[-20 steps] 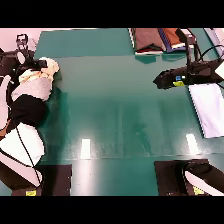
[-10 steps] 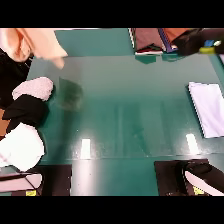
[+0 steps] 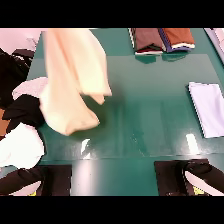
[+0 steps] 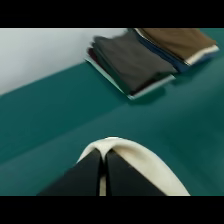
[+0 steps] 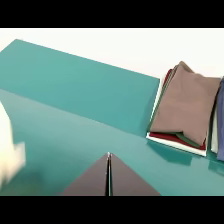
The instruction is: Fold the shirts.
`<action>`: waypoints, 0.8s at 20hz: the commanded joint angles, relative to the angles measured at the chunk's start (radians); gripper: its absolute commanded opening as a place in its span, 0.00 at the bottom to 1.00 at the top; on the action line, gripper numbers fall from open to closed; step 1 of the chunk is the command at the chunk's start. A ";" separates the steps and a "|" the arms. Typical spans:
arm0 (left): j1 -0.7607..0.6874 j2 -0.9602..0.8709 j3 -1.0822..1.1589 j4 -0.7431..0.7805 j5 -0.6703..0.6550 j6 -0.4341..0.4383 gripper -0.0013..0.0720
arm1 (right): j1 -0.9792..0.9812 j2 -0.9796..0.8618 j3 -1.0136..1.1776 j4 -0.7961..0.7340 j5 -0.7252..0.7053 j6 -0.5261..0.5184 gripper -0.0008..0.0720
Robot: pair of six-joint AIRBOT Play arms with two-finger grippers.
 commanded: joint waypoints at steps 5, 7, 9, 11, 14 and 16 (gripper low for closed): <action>-0.156 -0.122 -0.191 -0.093 -0.071 0.024 0.75 | 0.001 0.000 0.018 -0.006 0.101 0.001 0.03; -0.057 -0.098 -0.191 -0.089 -0.109 -0.003 0.75 | 0.000 0.001 0.008 -0.005 0.157 0.001 0.03; 0.073 -0.068 -0.197 -0.090 -0.162 -0.032 0.75 | 0.000 0.002 -0.052 -0.005 0.217 0.001 0.03; 0.207 -0.027 -0.248 -0.090 -0.203 -0.039 0.75 | -0.030 0.006 -0.164 0.004 0.262 0.001 0.03; 0.399 0.040 -0.398 -0.091 -0.232 -0.038 0.75 | -0.149 0.005 -0.376 0.026 0.290 0.000 0.03; 0.504 0.082 -0.534 -0.102 -0.224 -0.039 0.75 | -0.291 0.005 -0.539 0.141 0.282 -0.033 0.03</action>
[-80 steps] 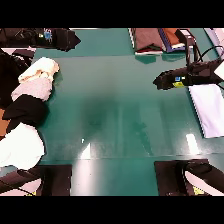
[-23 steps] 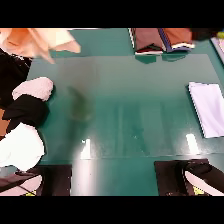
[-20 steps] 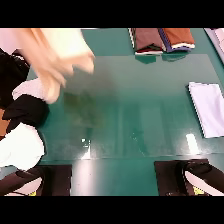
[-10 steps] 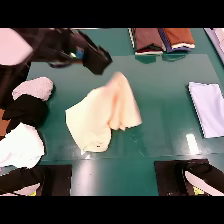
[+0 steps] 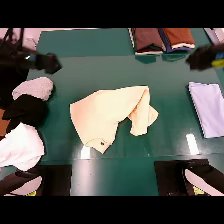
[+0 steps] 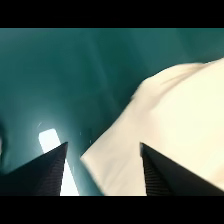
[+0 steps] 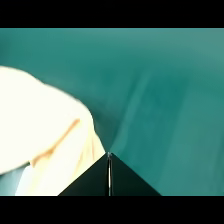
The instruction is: Fold the shirts.
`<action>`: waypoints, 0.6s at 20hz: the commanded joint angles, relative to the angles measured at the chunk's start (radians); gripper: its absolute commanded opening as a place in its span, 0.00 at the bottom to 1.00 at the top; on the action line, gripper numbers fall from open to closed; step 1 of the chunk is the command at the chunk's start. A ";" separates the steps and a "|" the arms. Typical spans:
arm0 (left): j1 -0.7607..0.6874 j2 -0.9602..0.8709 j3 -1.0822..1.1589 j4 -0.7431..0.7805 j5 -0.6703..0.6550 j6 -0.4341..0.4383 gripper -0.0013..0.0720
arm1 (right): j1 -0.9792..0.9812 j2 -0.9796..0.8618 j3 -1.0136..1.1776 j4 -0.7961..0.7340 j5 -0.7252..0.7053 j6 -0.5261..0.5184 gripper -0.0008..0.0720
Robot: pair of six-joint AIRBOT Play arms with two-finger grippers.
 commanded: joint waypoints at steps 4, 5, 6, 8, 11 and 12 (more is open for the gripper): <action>0.282 0.066 -0.386 -0.146 0.025 -0.002 0.75 | -0.414 -0.060 -0.481 0.319 0.007 -0.107 0.75; 0.292 0.066 -0.439 -0.172 0.054 -0.003 0.75 | -0.452 -0.096 -0.536 0.346 0.000 -0.131 0.75; 0.293 0.066 -0.481 -0.183 0.077 -0.003 0.75 | -0.468 -0.136 -0.575 0.370 -0.014 -0.151 0.74; 0.293 0.066 -0.539 -0.212 0.095 -0.003 0.75 | -0.459 -0.219 -0.641 0.417 -0.064 -0.179 0.73; 0.292 0.066 -0.560 -0.227 0.090 -0.003 0.75 | -0.365 -0.337 -0.673 0.491 -0.163 -0.201 0.73; 0.293 0.066 -0.560 -0.227 0.089 -0.003 0.75 | -0.327 -0.371 -0.665 0.507 -0.190 -0.201 0.73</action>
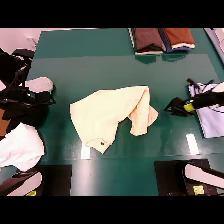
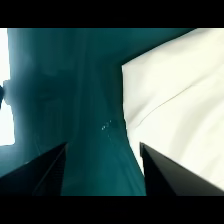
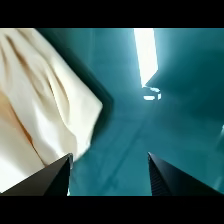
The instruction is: Fold the shirts.
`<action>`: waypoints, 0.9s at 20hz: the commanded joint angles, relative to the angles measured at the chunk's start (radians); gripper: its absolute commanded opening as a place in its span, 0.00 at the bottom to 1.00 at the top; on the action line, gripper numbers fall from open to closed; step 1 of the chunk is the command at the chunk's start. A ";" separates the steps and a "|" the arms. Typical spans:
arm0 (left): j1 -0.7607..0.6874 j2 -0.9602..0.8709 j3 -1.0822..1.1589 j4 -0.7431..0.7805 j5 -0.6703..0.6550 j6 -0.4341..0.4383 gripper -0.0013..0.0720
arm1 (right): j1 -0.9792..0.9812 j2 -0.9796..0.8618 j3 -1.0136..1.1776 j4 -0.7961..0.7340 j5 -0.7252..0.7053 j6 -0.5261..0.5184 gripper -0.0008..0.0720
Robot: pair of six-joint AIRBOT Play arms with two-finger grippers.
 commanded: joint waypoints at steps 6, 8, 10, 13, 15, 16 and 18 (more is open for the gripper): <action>0.009 0.001 -0.041 -0.019 0.003 0.016 0.75 | 0.209 -0.206 0.081 0.080 -0.141 -0.045 0.23; 0.009 0.000 -0.067 -0.019 0.026 0.016 0.76 | 0.232 -0.192 0.111 0.008 -0.140 -0.042 0.03; 0.009 -0.011 -0.120 -0.030 0.069 0.016 0.76 | 0.242 -0.167 0.134 -0.049 -0.122 -0.026 0.03; 0.007 -0.054 -0.218 -0.094 0.140 0.018 0.76 | 0.241 -0.134 0.148 -0.063 -0.117 -0.022 0.03; 0.006 -0.093 -0.264 -0.174 0.189 0.055 0.76 | 0.241 -0.128 0.147 -0.060 -0.117 -0.014 0.03; 0.006 -0.119 -0.274 -0.238 0.195 0.095 0.76 | 0.242 -0.129 0.147 -0.061 -0.109 -0.011 0.03; 0.006 -0.172 -0.274 -0.369 0.193 0.176 0.76 | 0.242 -0.129 0.147 -0.061 -0.101 -0.005 0.03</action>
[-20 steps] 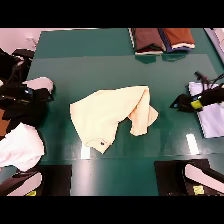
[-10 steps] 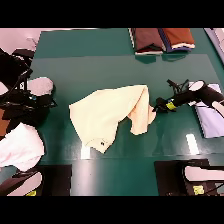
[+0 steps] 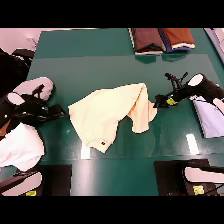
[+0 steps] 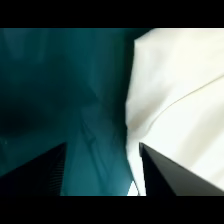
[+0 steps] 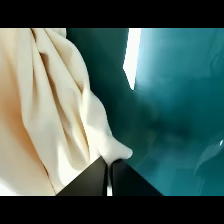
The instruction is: Fold the shirts.
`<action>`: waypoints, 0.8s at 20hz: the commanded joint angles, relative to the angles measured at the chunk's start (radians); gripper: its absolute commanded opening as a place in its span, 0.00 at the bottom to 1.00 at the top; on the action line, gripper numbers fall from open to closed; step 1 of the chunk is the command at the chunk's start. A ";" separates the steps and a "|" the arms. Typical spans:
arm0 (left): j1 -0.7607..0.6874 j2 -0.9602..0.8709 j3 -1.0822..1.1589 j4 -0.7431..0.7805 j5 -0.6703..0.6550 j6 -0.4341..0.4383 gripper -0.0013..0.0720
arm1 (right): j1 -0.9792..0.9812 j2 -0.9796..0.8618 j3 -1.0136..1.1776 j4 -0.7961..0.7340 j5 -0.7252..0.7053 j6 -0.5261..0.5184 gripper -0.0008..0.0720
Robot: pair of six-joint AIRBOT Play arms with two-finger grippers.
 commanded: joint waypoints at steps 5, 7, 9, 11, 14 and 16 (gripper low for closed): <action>-0.063 -0.094 -0.029 -0.239 0.056 0.154 0.75 | 0.003 0.005 0.004 -0.007 0.021 0.020 0.03; -0.103 -0.094 -0.029 -0.240 0.067 0.153 0.75 | 0.003 0.006 0.005 -0.008 0.023 0.020 0.03; -0.106 -0.093 -0.013 -0.235 0.037 0.153 0.13 | 0.002 0.032 0.005 -0.009 0.011 0.020 0.03; -0.105 -0.087 0.058 -0.208 -0.015 0.160 0.05 | -0.018 0.094 0.006 -0.010 -0.026 0.020 0.03; -0.105 0.002 0.282 -0.163 -0.031 0.131 0.05 | -0.083 0.214 0.097 -0.010 -0.009 0.019 0.03; -0.105 0.097 0.491 -0.105 -0.027 0.105 0.05 | -0.128 0.298 0.221 -0.010 0.014 0.019 0.03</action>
